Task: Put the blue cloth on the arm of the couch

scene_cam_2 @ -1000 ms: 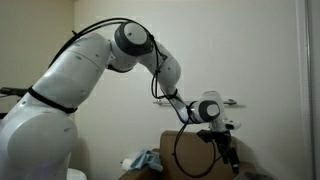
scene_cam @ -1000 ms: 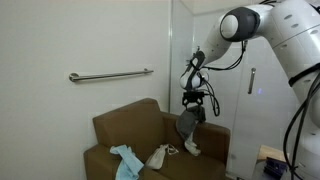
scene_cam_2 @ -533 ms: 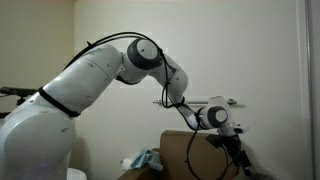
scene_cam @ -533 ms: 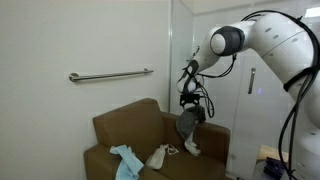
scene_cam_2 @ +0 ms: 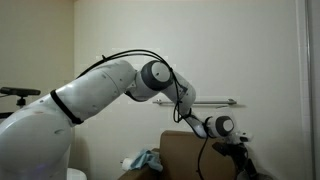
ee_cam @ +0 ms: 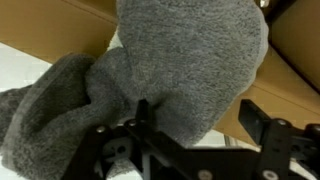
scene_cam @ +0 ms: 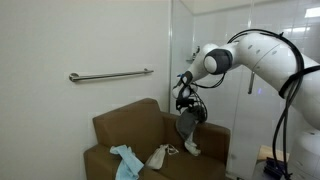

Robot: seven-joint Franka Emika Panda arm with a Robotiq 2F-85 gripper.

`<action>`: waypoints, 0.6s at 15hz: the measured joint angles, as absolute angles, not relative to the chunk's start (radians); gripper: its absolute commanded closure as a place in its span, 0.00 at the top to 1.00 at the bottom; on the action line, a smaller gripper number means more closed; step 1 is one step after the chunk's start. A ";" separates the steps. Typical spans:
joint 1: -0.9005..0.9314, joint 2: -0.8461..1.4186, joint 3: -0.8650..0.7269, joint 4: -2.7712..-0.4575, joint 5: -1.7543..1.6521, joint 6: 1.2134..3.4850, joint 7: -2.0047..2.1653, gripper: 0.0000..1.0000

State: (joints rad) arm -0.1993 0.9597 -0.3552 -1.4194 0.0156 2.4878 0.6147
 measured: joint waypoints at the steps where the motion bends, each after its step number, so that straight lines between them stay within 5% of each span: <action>1: -0.199 0.980 -0.353 -1.389 0.016 2.477 0.615 0.55; 9: -0.200 1.049 -0.342 -1.298 0.016 2.449 0.613 0.03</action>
State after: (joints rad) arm -0.1999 1.0486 -0.3416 -1.2984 0.0155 2.4486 0.6135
